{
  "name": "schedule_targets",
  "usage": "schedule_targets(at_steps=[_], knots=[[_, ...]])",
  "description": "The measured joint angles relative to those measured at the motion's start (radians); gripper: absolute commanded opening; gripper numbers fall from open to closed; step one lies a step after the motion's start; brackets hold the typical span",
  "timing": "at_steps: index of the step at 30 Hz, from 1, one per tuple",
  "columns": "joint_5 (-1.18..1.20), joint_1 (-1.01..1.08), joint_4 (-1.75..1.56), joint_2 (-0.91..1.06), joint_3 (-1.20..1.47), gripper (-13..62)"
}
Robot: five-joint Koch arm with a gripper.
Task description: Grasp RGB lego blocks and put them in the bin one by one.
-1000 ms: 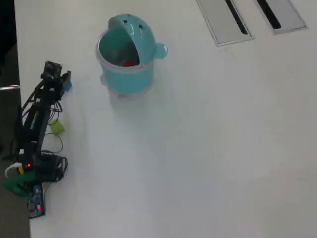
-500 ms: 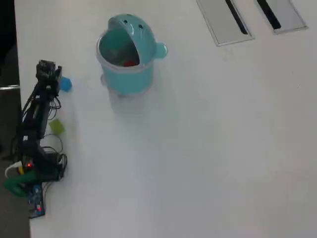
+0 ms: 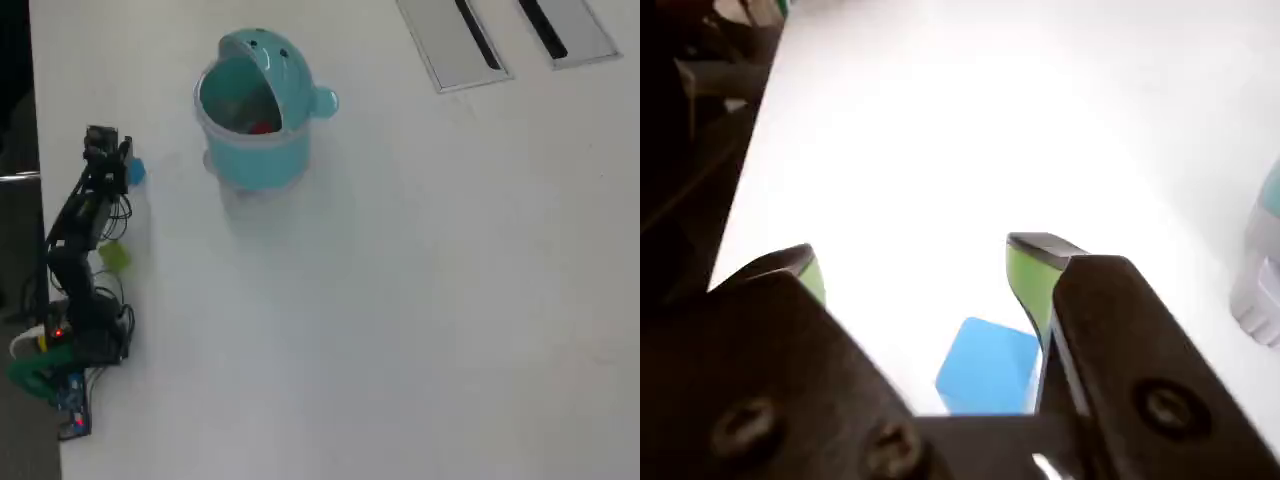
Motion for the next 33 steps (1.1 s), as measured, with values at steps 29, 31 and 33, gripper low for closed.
schedule_targets(at_steps=[29, 31, 33], knots=[[-0.143, 0.032, -0.091, -0.232, -0.017, 33.1], [-0.143, 0.032, -0.092, -0.244, -0.017, 33.0], [-0.143, 0.035, -0.107, -0.261, -0.018, 33.0]])
